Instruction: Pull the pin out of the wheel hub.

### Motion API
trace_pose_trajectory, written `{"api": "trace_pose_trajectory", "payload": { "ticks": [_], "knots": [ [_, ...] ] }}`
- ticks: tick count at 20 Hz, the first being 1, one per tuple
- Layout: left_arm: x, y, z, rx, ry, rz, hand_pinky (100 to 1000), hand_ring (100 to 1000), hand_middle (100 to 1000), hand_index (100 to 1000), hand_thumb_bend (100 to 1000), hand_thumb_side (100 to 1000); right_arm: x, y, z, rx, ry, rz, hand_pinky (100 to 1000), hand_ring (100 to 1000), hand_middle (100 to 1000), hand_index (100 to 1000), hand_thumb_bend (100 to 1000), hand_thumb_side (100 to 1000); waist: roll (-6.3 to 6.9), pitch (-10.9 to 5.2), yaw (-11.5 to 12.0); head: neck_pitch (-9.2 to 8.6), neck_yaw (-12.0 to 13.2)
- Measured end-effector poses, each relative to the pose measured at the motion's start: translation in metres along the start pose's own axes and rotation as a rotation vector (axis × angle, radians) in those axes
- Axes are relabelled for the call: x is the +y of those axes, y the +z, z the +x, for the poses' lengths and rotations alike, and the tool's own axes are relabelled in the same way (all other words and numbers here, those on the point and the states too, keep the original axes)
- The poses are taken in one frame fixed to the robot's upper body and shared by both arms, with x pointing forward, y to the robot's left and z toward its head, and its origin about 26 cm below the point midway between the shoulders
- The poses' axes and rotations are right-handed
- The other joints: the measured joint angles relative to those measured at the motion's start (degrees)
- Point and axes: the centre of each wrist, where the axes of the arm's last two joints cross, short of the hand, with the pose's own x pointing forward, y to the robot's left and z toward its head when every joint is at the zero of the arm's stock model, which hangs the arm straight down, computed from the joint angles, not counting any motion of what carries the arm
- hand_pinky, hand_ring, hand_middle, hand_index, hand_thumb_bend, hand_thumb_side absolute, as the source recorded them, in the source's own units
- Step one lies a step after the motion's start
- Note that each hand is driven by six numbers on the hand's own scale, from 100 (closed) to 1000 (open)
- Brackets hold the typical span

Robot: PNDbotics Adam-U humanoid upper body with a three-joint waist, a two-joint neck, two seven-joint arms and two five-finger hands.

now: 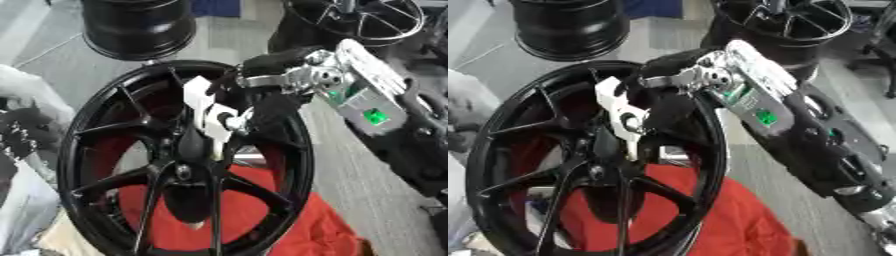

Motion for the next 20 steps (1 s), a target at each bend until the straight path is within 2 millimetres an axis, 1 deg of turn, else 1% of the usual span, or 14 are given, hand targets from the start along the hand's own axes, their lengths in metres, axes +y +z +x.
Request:
{"api": "trace_pose_trajectory", "payload": {
  "ticks": [1,2,20],
  "knots": [
    [0.0000,0.0000,0.0000,0.000,0.000,0.000,579,605,670,787,100,879,0.0006,-0.0013,-0.0002,0.000,-0.002,0.003,705,733,866,990,100,883,0.02,0.00,0.00,0.00,-0.01],
    [0.0000,0.0000,0.0000,0.000,0.000,0.000,579,605,670,787,100,880,0.0012,-0.0026,0.0000,-0.001,-0.005,0.005,707,738,865,989,100,843,0.04,0.00,0.01,0.00,-0.02],
    [0.0000,-0.0001,0.0001,-0.003,-0.001,-0.004,580,605,671,787,100,880,0.0001,-0.0101,0.0044,-0.011,-0.003,0.008,748,810,864,983,100,862,0.03,0.02,0.40,0.00,-0.45]
  ]
}}
